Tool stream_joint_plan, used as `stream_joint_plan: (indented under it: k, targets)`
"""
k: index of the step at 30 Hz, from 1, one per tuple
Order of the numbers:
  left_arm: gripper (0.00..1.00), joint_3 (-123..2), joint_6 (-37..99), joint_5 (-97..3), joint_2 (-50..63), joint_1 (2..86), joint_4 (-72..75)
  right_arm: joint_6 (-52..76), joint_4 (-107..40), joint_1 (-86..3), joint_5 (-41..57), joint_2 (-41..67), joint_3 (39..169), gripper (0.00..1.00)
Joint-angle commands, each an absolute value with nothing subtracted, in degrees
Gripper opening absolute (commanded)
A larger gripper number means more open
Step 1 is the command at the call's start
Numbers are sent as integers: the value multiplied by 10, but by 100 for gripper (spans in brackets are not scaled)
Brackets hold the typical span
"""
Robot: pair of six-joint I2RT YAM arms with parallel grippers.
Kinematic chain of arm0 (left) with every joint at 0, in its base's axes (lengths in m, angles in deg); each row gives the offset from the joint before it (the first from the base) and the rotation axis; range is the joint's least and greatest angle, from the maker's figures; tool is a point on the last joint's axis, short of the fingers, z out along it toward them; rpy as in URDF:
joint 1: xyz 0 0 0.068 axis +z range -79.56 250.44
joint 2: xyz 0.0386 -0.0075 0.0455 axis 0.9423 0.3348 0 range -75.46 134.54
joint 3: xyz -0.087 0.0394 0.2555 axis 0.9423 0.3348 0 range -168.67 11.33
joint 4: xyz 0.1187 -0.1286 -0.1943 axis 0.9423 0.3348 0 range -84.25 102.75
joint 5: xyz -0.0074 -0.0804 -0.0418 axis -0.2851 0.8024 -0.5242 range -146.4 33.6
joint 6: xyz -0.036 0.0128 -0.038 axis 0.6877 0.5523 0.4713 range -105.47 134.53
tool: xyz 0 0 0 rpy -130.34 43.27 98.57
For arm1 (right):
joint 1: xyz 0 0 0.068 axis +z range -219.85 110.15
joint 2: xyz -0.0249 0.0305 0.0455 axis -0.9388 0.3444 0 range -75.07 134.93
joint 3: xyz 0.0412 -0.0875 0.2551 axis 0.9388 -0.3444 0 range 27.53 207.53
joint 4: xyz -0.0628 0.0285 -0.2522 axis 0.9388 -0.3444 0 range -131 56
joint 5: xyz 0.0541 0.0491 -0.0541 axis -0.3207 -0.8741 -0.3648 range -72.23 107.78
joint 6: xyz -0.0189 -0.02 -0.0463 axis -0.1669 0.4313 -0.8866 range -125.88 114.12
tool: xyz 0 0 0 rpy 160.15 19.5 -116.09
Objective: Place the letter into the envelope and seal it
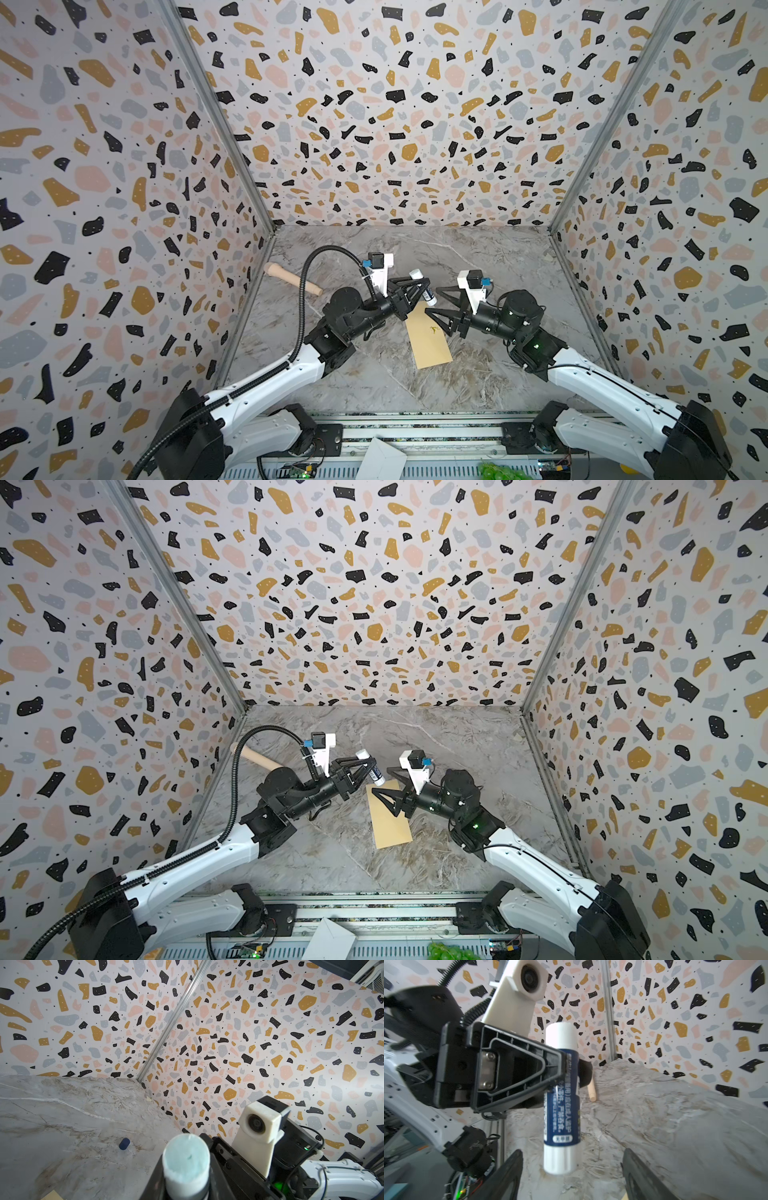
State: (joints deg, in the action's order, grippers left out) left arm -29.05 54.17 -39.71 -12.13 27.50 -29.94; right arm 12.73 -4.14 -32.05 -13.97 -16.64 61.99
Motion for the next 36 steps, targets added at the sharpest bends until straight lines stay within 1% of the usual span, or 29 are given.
stream_joint_plan:
  k: [1,6,15,26,36]
  targets:
    - [0,-287,536,-376,-130,273,-342,230,65,-351,-267,-163,609,76]
    - [0,-286,546,-369,-126,273,-356,292,144,-378,-301,-155,580,75]
    - [0,-282,558,-365,-122,274,-370,358,253,-383,-327,-119,557,70]
    - [0,-281,566,-361,-113,273,-380,384,291,-382,-336,-84,581,55]
    - [0,-281,569,-356,-110,273,-381,409,332,-382,-331,-55,588,49]
